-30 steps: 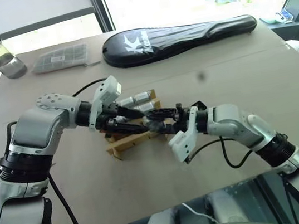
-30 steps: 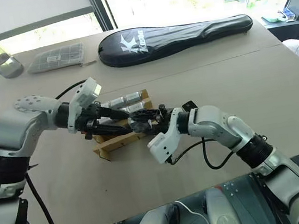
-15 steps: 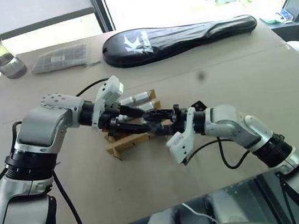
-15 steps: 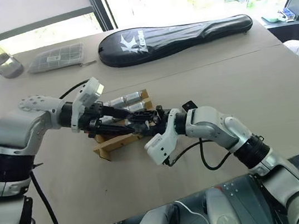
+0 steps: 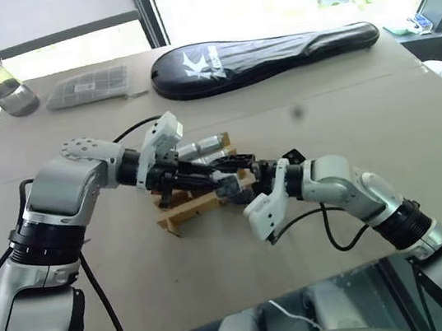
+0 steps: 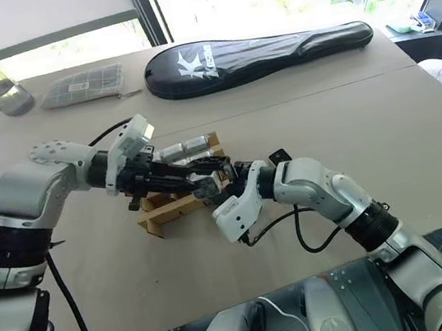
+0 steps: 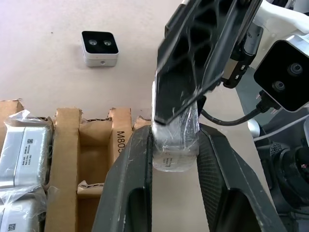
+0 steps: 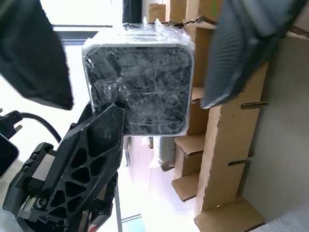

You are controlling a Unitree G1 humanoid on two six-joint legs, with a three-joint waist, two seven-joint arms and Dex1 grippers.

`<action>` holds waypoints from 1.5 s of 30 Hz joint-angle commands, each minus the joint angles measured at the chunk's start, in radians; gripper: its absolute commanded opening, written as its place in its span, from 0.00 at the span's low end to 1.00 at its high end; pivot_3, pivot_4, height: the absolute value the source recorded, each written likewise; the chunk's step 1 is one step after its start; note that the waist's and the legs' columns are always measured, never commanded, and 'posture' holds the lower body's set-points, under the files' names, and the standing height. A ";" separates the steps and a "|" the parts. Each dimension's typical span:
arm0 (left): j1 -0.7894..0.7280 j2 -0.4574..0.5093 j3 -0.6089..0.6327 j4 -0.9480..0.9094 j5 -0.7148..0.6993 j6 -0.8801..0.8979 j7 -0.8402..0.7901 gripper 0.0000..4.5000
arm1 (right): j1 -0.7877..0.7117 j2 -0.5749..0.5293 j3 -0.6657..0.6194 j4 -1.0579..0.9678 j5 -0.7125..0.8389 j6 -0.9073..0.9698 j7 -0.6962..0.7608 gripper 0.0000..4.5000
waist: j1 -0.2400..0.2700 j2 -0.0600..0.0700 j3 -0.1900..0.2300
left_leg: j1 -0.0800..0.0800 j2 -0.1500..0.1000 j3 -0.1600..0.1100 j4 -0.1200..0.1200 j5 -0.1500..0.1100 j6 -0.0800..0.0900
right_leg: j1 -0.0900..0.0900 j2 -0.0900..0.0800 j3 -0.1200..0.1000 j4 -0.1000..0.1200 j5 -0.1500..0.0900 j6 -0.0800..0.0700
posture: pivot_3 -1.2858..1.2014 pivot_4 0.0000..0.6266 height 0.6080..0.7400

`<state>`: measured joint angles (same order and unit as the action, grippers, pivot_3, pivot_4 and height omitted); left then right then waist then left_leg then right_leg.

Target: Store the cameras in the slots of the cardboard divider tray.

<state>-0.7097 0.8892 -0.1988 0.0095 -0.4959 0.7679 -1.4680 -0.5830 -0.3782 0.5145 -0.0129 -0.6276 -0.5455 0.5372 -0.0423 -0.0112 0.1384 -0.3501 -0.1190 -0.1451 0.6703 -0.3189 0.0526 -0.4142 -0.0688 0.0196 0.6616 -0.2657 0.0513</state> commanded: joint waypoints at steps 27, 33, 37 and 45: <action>0.229 0.126 0.260 0.302 0.140 -0.705 -0.098 0.16 | 0.822 -0.383 -0.861 -0.617 1.509 0.968 0.530 1.00 | 0.032 0.000 0.000 | -0.006 0.000 -0.004 0.003 -0.001 0.001 | 0.001 -0.003 -0.001 -0.001 0.000 0.000 | 0.52 0.24 1.00; 0.240 0.118 0.260 0.316 0.154 -0.720 -0.088 0.16 | 0.858 -0.421 -0.890 -0.548 1.440 0.889 0.654 1.00 | 0.033 -0.001 0.000 | -0.007 0.000 -0.004 0.004 -0.001 0.001 | 0.001 -0.003 -0.001 -0.001 0.000 0.000 | 0.52 0.24 1.00; 0.220 0.092 0.256 0.323 0.150 -0.723 -0.077 0.16 | 0.855 -0.425 -0.919 -0.488 1.406 0.843 0.688 1.00 | 0.033 -0.001 0.000 | -0.007 0.000 -0.004 0.005 -0.001 0.001 | 0.001 -0.003 -0.001 -0.001 0.000 0.000 | 0.52 0.24 1.00; 0.199 0.038 0.225 0.299 0.165 -0.710 -0.063 0.16 | 0.868 -0.411 -0.929 -0.492 1.403 0.828 0.671 1.00 | 0.033 -0.001 0.000 | -0.007 0.000 -0.004 0.005 -0.001 0.001 | 0.001 -0.003 -0.002 -0.001 0.000 0.000 | 0.52 0.24 1.00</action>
<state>-0.4949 0.9224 0.0242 0.3333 -0.3363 0.0645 -1.5380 0.2796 -0.7923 -0.3756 -0.4793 0.7673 0.3009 1.2117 -0.0095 -0.0118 0.1384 -0.3576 -0.1190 -0.1492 0.6761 -0.3196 0.0540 -0.4136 -0.0720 0.0181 0.6608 -0.2655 0.0514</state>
